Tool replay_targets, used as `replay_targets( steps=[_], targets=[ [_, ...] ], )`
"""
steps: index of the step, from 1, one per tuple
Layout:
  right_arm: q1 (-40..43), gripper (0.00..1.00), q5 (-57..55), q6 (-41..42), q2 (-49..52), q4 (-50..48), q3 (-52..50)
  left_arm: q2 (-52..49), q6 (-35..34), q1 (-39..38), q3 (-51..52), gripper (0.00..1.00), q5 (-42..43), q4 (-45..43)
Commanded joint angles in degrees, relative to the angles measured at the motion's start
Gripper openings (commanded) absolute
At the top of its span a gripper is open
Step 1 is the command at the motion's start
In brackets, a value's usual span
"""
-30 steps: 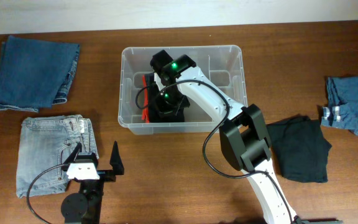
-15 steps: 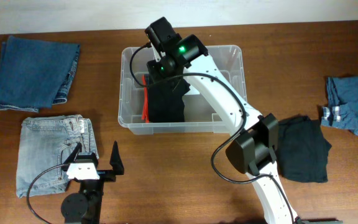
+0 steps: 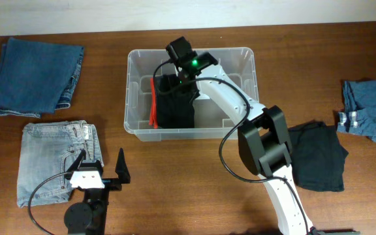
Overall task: Pack container
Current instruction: 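Lower the garment into the bin's left side and release it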
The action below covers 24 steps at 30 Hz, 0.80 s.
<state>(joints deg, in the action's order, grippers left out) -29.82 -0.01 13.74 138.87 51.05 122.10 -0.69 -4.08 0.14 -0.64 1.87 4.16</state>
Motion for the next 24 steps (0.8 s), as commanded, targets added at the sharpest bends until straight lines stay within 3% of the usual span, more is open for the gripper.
replay_targets(
  steps=[1,9,14,18,24],
  targets=[
    [0.00,0.04,-0.26,0.39,1.14,-1.62,-3.41,0.28,0.48,0.24,0.13,1.00,-0.17,0.44],
    [-0.02,0.04,-0.50,-0.26,-2.80,2.21,3.02,0.28,0.48,0.24,0.13,0.99,-0.17,0.46],
    [0.15,0.04,-0.98,0.26,-6.91,13.44,11.13,0.28,0.48,0.24,0.13,0.99,-0.17,0.44],
    [1.16,0.04,-5.14,3.30,-6.38,18.51,9.42,0.28,0.48,0.24,0.13,0.99,-0.17,0.44],
    [2.25,0.04,-2.78,6.71,-6.27,17.05,0.55,0.28,0.48,0.24,0.13,0.99,-0.17,0.44]
  ],
)
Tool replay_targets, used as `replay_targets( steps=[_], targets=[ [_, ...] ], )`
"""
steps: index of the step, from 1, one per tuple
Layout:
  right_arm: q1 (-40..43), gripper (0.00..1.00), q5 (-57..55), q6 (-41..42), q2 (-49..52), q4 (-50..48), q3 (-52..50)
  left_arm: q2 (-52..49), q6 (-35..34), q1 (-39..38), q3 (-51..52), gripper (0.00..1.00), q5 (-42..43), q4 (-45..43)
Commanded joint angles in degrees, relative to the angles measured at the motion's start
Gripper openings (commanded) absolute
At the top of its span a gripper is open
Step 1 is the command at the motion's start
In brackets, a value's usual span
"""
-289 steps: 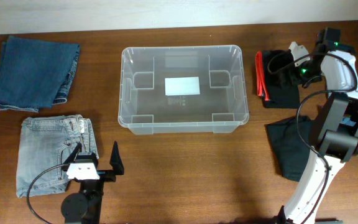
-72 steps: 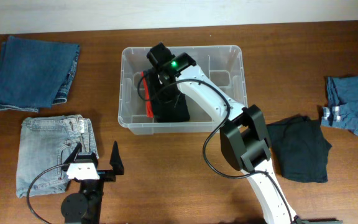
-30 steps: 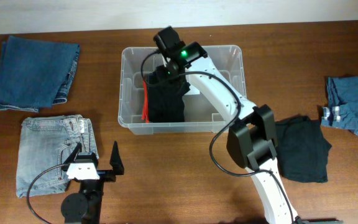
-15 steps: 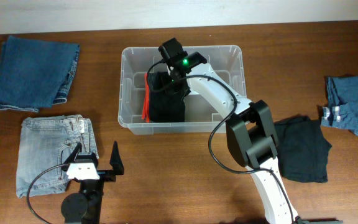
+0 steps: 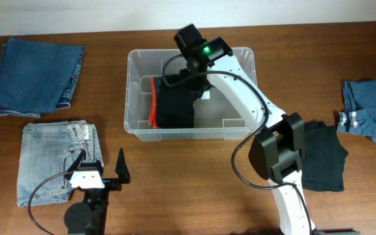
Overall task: Pack container
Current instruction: 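Lower the garment into the bin's left side and release it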
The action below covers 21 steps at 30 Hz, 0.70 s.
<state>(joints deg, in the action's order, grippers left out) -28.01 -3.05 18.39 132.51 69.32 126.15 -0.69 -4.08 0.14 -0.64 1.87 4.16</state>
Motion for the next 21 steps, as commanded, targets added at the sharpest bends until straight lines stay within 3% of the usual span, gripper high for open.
replay_targets(
  steps=[1,9,21],
  targets=[
    [0.44,0.04,0.90,2.05,0.09,-2.01,-4.59,0.28,0.48,0.24,0.13,0.99,-0.17,0.44],
    [0.11,0.04,4.37,3.13,0.09,-8.24,-12.68,0.28,0.48,0.24,0.13,0.99,-0.17,0.44],
    [-3.30,0.04,6.97,5.11,0.26,-12.59,-13.11,0.28,0.48,0.24,0.13,1.00,-0.17,0.44]
  ],
)
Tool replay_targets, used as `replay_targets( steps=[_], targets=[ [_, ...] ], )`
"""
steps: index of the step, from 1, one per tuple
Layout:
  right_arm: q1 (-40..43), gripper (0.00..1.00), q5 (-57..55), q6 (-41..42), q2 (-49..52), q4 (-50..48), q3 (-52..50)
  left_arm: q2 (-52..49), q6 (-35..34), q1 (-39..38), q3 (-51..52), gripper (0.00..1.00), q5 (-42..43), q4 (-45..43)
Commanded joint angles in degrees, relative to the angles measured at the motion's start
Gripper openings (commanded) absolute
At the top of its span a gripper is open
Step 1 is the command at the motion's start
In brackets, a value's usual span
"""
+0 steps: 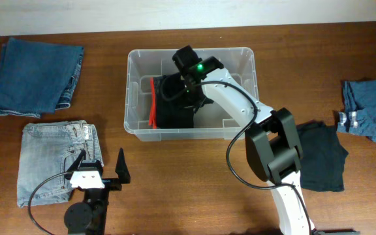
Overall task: Pack container
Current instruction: 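Lower the garment into the bin's left side and release it, then press and smooth the black garment flat inside the bin with the right gripper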
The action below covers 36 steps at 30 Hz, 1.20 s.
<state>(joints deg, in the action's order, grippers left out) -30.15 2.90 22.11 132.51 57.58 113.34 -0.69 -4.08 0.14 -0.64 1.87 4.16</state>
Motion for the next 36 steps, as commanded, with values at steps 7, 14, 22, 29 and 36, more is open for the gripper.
replay_targets(
  steps=[7,14,22,29,36],
  targets=[
    [-1.70,0.04,1.62,3.69,0.28,-3.23,-0.26,0.28,0.48,0.24,0.13,1.00,-0.17,0.44],
    [-1.77,0.04,10.01,0.90,-1.11,-5.16,1.42,0.28,0.48,0.24,0.13,0.99,-0.17,0.44],
    [-1.70,0.04,4.28,0.92,-1.86,-2.91,4.72,0.28,0.48,0.24,0.13,0.99,-0.17,0.44],
    [-1.68,0.04,-11.26,4.98,-1.86,6.99,7.19,0.28,0.48,0.24,0.13,0.99,-0.17,0.44],
    [-1.70,0.04,-8.44,5.33,-1.86,6.86,4.04,0.28,0.48,0.24,0.13,0.99,-0.17,0.44]
  ],
)
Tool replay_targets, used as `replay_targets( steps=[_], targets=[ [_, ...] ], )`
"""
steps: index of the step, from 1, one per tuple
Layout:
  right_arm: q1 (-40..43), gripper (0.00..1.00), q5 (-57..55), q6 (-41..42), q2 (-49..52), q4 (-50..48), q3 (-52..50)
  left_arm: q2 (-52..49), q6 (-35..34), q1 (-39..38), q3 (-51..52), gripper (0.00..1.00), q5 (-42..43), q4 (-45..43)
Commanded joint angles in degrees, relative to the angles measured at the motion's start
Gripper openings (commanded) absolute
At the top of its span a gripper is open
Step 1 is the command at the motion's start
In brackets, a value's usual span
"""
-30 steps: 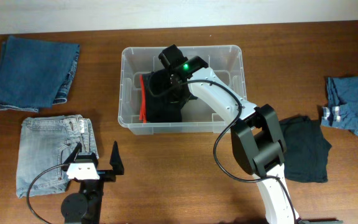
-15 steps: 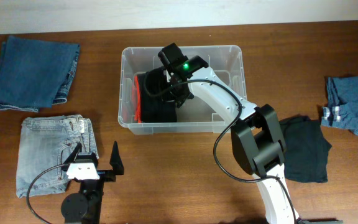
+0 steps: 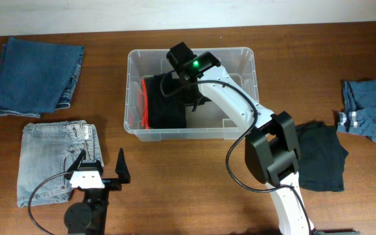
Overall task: Pack container
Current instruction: 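Press and smooth the black garment flat inside the bin with the right gripper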
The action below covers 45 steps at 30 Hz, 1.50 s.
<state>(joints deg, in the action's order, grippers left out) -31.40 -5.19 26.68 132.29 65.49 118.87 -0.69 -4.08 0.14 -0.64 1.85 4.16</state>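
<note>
A clear plastic container stands at the middle of the table. Inside it a folded black garment lies against the left wall, with a red garment showing along its left edge. My right arm reaches into the container from the front right. Its wrist camera covers the right gripper, which sits at the black garment's right side, so its jaws are hidden. The left gripper rests open near the front left edge, holding nothing.
Folded dark blue jeans lie at the back left and light blue jeans at the front left, beside the left gripper. A black garment lies right of the container and denim shorts at the far right.
The black and red garments have shifted left inside the container, up to its left wall. The right gripper has moved a little left with them. The left arm is unchanged.
The right gripper was first over the black garment in the middle left of the container. Then it stood nearer the far wall, then down on the garment again. Now the stack sits against the left wall. The left arm stayed parked throughout.
</note>
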Motion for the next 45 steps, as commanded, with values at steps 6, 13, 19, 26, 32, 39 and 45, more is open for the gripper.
replay_targets(
  steps=[6,13,19,26,32,39,45],
  targets=[
    [-0.48,0.04,5.49,0.90,-1.53,-4.46,-3.48,0.28,0.48,0.24,0.13,0.99,-0.15,0.44],
    [-0.48,0.04,9.38,1.22,-1.53,-3.28,-4.72,0.28,0.48,0.24,0.13,0.99,-0.15,0.46],
    [-0.48,0.04,12.28,1.27,-1.51,-3.34,-4.72,0.28,0.48,0.24,0.13,0.99,-0.15,0.44],
    [-0.85,0.04,13.64,1.27,-1.20,-5.16,-4.87,0.28,0.48,0.24,0.13,0.99,-0.15,0.44],
    [-2.12,0.04,13.79,1.25,-0.28,-7.67,-4.98,0.28,0.48,0.24,0.13,0.99,-0.15,0.44],
    [-2.67,0.04,15.67,1.22,-0.24,-9.73,-4.98,0.28,0.48,0.24,0.13,1.00,-0.15,0.44],
    [-2.78,0.04,18.32,1.27,-0.15,-11.39,-4.98,0.28,0.48,0.24,0.13,1.00,-0.15,0.44]
  ],
)
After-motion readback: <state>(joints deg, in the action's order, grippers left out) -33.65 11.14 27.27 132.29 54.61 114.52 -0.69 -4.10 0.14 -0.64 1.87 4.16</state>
